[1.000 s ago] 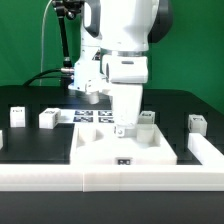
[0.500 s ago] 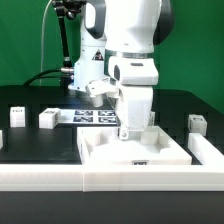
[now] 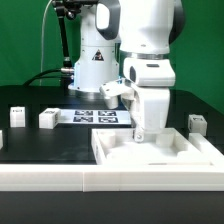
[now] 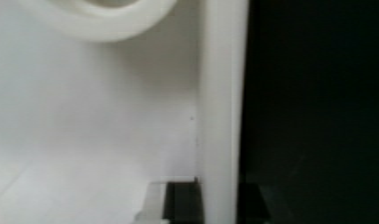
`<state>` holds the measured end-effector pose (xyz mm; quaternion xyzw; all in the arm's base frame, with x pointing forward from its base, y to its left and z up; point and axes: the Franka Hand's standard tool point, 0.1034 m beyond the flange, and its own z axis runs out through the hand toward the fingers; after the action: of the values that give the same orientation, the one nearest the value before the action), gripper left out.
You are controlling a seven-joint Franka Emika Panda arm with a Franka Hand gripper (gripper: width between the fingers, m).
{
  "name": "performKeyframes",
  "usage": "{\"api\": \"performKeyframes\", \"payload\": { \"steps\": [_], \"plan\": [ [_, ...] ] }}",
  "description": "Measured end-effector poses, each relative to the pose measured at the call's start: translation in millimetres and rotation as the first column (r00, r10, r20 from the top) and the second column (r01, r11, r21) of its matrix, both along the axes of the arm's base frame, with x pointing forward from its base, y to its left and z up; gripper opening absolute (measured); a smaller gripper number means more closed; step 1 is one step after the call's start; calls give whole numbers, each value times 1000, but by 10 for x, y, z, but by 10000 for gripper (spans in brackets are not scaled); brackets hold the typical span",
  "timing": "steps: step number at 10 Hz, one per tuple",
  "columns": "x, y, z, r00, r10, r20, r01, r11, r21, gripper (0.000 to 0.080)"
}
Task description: Assemble one leg
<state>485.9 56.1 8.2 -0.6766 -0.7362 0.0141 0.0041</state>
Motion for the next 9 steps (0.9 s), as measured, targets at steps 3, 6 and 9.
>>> {"api": "performKeyframes", "payload": {
  "steps": [3, 6, 9],
  "plan": [
    [25, 106, 2, 998, -57, -3, 57, 998, 2, 60],
    [11, 192, -1, 989, -150, -2, 150, 989, -1, 60],
    [6, 188, -4, 987, -162, -3, 162, 987, -2, 137]
  ]
}}
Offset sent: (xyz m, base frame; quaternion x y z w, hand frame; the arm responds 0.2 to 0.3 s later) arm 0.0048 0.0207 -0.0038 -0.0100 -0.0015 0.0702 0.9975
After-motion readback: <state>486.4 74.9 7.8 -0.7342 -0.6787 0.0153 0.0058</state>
